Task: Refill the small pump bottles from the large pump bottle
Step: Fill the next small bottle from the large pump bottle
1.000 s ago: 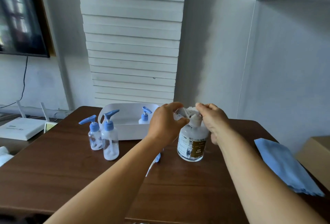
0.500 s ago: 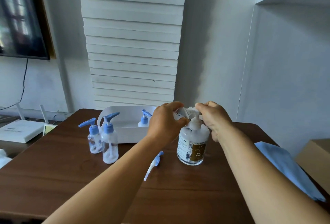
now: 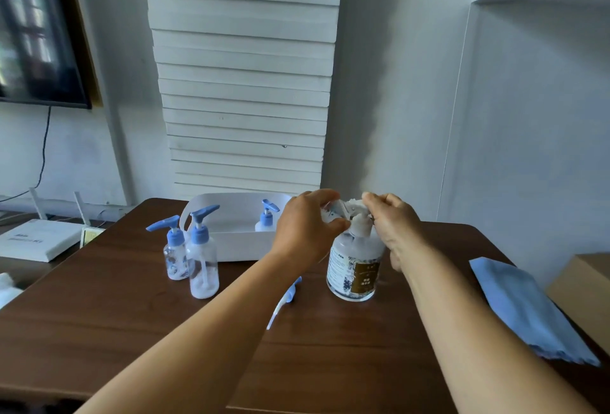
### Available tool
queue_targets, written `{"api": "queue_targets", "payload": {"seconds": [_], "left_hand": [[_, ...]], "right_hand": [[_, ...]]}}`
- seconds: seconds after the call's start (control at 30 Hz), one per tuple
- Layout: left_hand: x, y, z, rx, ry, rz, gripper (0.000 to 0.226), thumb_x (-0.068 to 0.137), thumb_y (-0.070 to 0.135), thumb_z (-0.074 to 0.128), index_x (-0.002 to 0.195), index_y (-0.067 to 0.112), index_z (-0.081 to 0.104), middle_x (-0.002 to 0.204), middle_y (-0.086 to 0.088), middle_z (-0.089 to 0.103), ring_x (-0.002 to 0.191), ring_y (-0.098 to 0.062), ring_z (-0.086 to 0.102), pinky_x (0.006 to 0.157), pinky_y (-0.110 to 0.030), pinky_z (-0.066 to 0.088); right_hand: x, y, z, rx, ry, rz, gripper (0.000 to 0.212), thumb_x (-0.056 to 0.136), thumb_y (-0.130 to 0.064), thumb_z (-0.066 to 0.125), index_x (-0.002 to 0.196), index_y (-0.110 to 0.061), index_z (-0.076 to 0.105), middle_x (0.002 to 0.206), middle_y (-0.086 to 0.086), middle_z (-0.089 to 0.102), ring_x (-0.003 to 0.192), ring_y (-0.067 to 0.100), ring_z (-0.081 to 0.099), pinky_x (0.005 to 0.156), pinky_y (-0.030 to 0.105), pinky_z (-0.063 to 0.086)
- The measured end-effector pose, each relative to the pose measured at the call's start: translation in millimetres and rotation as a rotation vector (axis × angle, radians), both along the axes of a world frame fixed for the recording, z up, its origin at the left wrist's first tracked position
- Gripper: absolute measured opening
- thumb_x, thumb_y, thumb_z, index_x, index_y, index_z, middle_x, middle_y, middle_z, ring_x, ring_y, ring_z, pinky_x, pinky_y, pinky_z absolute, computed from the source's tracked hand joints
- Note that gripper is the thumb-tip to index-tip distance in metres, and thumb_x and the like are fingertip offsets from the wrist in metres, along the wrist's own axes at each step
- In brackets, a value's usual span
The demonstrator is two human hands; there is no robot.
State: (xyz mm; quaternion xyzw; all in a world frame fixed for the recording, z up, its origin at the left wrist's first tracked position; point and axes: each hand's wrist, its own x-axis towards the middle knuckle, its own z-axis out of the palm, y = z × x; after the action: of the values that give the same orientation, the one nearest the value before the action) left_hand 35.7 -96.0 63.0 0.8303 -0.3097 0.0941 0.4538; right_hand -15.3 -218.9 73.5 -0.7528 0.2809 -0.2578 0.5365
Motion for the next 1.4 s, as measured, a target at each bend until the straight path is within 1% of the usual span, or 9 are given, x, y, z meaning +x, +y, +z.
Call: {"api": "queue_targets", "payload": {"seconds": [0.1, 0.23, 0.4, 0.5, 0.7, 0.9, 1.0, 1.2, 1.4], "left_hand": [[-1.3, 1.3, -3.6, 0.000, 0.010, -0.003, 0.045, 0.077, 0.027, 0.074, 0.120, 0.024, 0.061, 0.112, 0.003, 0.066, 0.100, -0.013, 0.060, 0.084, -0.023, 0.046], [0.1, 2.4, 4.9, -0.012, -0.012, 0.001, 0.046, 0.077, 0.025, 0.073, 0.121, 0.025, 0.060, 0.111, 0.006, 0.066, 0.099, -0.010, 0.058, 0.077, -0.016, 0.037], [-0.8, 0.0, -1.9, 0.011, -0.006, -0.003, 0.046, 0.076, 0.028, 0.073, 0.120, 0.026, 0.060, 0.111, 0.005, 0.065, 0.098, -0.011, 0.059, 0.078, -0.019, 0.041], [-1.6, 1.5, -4.8, -0.002, 0.019, -0.002, 0.046, 0.077, 0.029, 0.074, 0.120, 0.026, 0.059, 0.112, 0.004, 0.065, 0.098, -0.013, 0.060, 0.083, -0.023, 0.047], [0.7, 0.5, 5.0, -0.005, -0.021, -0.006, 0.046, 0.076, 0.027, 0.072, 0.121, 0.027, 0.059, 0.110, 0.007, 0.065, 0.097, -0.010, 0.058, 0.077, -0.018, 0.039], [-0.4, 2.1, -0.9, 0.017, -0.006, 0.001, 0.044, 0.076, 0.028, 0.073, 0.118, 0.026, 0.060, 0.108, 0.006, 0.065, 0.099, -0.012, 0.059, 0.080, -0.021, 0.043], [-0.6, 2.2, 6.8, 0.003, -0.024, 0.000, 0.045, 0.075, 0.027, 0.073, 0.119, 0.026, 0.061, 0.110, 0.007, 0.065, 0.100, -0.011, 0.058, 0.079, -0.018, 0.039], [-3.1, 0.0, -4.1, 0.008, -0.020, 0.004, 0.043, 0.077, 0.025, 0.073, 0.118, 0.025, 0.061, 0.108, 0.006, 0.065, 0.100, -0.013, 0.059, 0.083, -0.022, 0.046], [-2.1, 0.6, 3.0, -0.031, -0.026, 0.005, 0.044, 0.075, 0.025, 0.074, 0.117, 0.025, 0.062, 0.107, 0.005, 0.066, 0.098, -0.013, 0.059, 0.082, -0.021, 0.043]], "right_hand": [[-1.3, 2.7, -2.4, -0.024, 0.010, -0.004, 0.024, 0.094, -0.037, 0.051, 0.088, -0.014, 0.055, 0.079, -0.003, 0.055, 0.080, 0.015, 0.049, 0.055, 0.023, 0.035], [-1.8, -1.8, 12.6, -0.064, 0.031, 0.028, 0.027, 0.095, -0.038, 0.050, 0.096, -0.012, 0.057, 0.085, -0.002, 0.056, 0.086, 0.015, 0.051, 0.060, 0.027, 0.035], [-2.2, -5.0, -2.3, 0.024, 0.001, 0.014, 0.029, 0.093, -0.038, 0.053, 0.095, -0.011, 0.061, 0.079, -0.006, 0.057, 0.078, 0.011, 0.050, 0.059, 0.022, 0.037], [-1.8, -2.7, -0.5, -0.047, 0.034, 0.008, 0.027, 0.094, -0.037, 0.051, 0.092, -0.011, 0.058, 0.078, -0.005, 0.055, 0.071, 0.006, 0.046, 0.056, 0.021, 0.035], [-1.6, -6.5, 7.9, -0.045, 0.024, 0.022, 0.027, 0.093, -0.037, 0.052, 0.095, -0.011, 0.060, 0.082, -0.004, 0.057, 0.075, 0.009, 0.049, 0.057, 0.025, 0.035], [-0.7, 2.0, -0.2, -0.010, 0.015, 0.007, 0.027, 0.093, -0.038, 0.052, 0.093, -0.012, 0.058, 0.083, -0.001, 0.058, 0.081, 0.015, 0.052, 0.057, 0.024, 0.037], [-2.7, -1.5, 11.5, -0.056, 0.028, 0.023, 0.027, 0.095, -0.038, 0.050, 0.096, -0.012, 0.057, 0.082, -0.002, 0.056, 0.073, 0.010, 0.049, 0.055, 0.024, 0.035], [-1.5, -0.9, -5.0, -0.021, 0.011, 0.002, 0.028, 0.094, -0.039, 0.050, 0.091, -0.012, 0.057, 0.080, -0.002, 0.057, 0.071, 0.007, 0.048, 0.056, 0.023, 0.037], [-1.4, -2.0, 9.7, -0.079, 0.041, 0.024, 0.029, 0.095, -0.039, 0.047, 0.101, -0.012, 0.056, 0.093, 0.002, 0.058, 0.090, 0.017, 0.052, 0.059, 0.025, 0.037]]}}
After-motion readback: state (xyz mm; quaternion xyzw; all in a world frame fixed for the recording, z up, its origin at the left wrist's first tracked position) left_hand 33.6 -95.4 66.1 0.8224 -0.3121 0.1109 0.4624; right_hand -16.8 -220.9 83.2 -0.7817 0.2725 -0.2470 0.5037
